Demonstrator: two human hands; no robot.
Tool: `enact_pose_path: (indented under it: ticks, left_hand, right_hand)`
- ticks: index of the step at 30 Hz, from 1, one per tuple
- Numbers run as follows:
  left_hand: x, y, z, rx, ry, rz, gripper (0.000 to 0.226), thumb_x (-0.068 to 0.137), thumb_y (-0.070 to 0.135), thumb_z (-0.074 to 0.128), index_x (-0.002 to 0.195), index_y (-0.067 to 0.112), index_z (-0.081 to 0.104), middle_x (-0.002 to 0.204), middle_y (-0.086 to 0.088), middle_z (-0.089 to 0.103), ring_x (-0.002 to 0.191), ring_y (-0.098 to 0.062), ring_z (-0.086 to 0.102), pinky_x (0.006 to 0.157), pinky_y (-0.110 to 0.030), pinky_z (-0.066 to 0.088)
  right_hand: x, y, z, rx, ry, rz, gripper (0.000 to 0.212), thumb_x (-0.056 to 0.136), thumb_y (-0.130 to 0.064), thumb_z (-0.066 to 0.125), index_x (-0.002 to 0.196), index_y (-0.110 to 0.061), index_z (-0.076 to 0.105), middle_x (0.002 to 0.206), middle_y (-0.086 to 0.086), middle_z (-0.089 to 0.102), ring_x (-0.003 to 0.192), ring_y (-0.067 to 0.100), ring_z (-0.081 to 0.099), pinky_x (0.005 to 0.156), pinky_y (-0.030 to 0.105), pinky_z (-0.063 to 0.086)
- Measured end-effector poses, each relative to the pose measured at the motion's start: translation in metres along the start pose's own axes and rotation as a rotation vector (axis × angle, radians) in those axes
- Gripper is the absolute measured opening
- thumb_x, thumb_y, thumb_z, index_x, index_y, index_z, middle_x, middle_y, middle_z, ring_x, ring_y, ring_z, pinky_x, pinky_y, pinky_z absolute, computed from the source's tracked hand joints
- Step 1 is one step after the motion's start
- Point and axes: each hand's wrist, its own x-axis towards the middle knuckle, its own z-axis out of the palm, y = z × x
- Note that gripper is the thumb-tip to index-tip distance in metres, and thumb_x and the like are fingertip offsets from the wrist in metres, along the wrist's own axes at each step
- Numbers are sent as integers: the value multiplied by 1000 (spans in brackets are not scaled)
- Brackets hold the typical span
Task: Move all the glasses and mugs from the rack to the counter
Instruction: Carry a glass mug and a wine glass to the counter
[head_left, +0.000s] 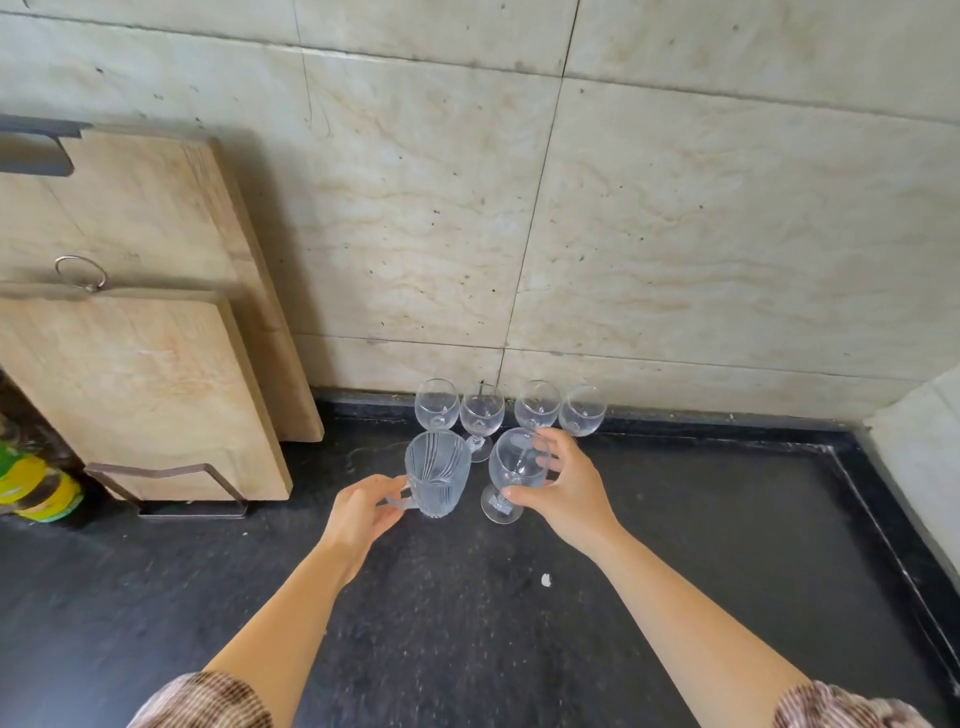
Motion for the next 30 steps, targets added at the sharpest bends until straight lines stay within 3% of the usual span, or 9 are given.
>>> enact_pose_path:
  ticks: [5,13,17,24,30]
  left_hand:
    - [15,1,-8,60,-16,30,16,89,8,52,87,-2,64,107,-9,67,103,-25,64,92,-34,52]
    - [21,3,-11,136,-25,42,22,93,11,49,100,-1,66,117,-13,63,110,-27,61,101,-40,49]
    - [21,3,-12,179,-14,43,24,96,13,48,109,3,65,124,-13,60,113,-28,59,101,-39,49]
    - [21,4,-11,238,4,58,22,97,12,47,107,6,66,123,-14,59,112,-28,58,101,-40,49]
    - [17,4,-10,194,30,41,15,94,12,51,100,11,65,117,-12,61,110,-28,58,99,-38,50]
  right_hand:
    - [7,-3,3,-4,-31,3,83,67,-16,85,137,-28,42,132,-15,48,120,8,48,98,35,46]
    - [14,-6,3,-36,-51,2,84,62,-19,88,134,-28,45,134,-11,53,118,7,52,89,26,46]
    - [13,-5,6,-40,-73,4,81,62,-20,88,130,-31,46,133,-12,53,118,7,53,92,30,49]
    - [14,-7,5,-68,-152,20,71,61,-18,86,116,-42,48,120,-29,52,118,4,51,84,25,48]
    - [13,-9,5,-86,-164,30,70,62,-17,85,118,-38,49,121,-26,52,120,6,50,89,33,52]
